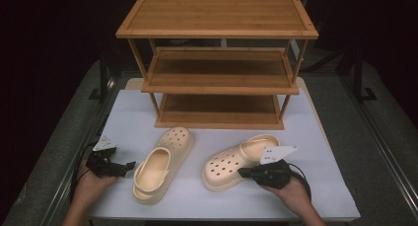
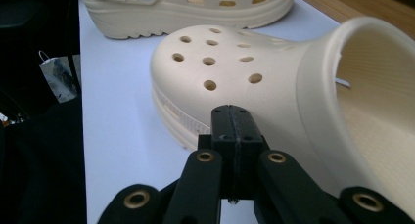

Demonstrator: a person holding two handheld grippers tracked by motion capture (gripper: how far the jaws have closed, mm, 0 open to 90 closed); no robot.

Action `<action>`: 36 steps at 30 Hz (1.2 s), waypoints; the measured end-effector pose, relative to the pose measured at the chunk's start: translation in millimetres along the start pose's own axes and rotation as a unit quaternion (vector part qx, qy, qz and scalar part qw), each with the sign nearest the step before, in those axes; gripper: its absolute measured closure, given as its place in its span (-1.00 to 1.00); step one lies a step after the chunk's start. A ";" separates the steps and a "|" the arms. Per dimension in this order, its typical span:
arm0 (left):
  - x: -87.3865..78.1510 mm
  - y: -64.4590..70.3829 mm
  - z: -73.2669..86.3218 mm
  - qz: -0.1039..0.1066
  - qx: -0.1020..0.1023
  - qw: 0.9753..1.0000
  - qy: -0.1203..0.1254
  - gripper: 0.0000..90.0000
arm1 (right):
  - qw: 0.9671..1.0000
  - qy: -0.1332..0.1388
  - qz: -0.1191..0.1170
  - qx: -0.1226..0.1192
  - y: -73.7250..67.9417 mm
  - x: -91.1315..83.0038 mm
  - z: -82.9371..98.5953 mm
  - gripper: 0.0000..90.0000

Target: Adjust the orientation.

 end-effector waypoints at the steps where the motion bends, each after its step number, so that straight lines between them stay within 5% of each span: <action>1: 0.0 0.0 0.0 0.000 0.000 1.000 0.000 -1.00 | 1.000 0.000 0.000 0.000 0.0 0.0 0.0 1.00; 7: 0.0 0.0 0.0 0.000 0.000 1.000 0.000 -1.00 | 1.000 0.002 0.000 -0.005 -3.8 5.4 -5.9 1.00; 14: -0.1 -0.1 0.1 0.000 0.001 1.000 -0.001 -1.00 | 0.999 0.038 0.023 0.003 2.5 -30.7 -9.6 1.00; 18: 0.0 0.2 0.1 -0.001 0.000 1.000 0.000 -1.00 | 0.996 0.049 0.071 0.027 30.1 -64.7 -11.9 1.00; 20: 0.1 0.2 0.1 -0.001 0.000 1.000 0.000 -1.00 | 0.995 0.052 0.080 0.030 36.9 -70.0 -12.4 1.00; 24: 0.1 0.1 0.0 0.000 0.000 1.000 0.000 -1.00 | 0.989 0.061 0.125 0.052 73.0 -87.5 -11.7 1.00; 28: 0.1 0.1 0.0 0.000 0.000 1.000 0.000 -1.00 | 0.986 0.061 0.141 0.070 94.6 -86.6 -8.2 1.00; 29: 0.1 0.1 0.0 0.000 0.000 1.000 0.000 -1.00 | 0.984 0.057 0.145 0.083 111.4 -79.7 -4.8 1.00; 36: 0.1 0.0 0.0 0.000 0.000 1.000 0.000 -1.00 | 0.986 0.036 0.134 0.096 144.9 -51.2 3.5 1.00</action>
Point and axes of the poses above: each handheld gripper's, and its own axes: x roughly forward along the jaws, z roughly out of its underside, y roughly to its right, the point moved 4 cm from there along x, roughly forward along the jaws, and after that the axes turned 3 degrees about x, right-handed, at the moved point
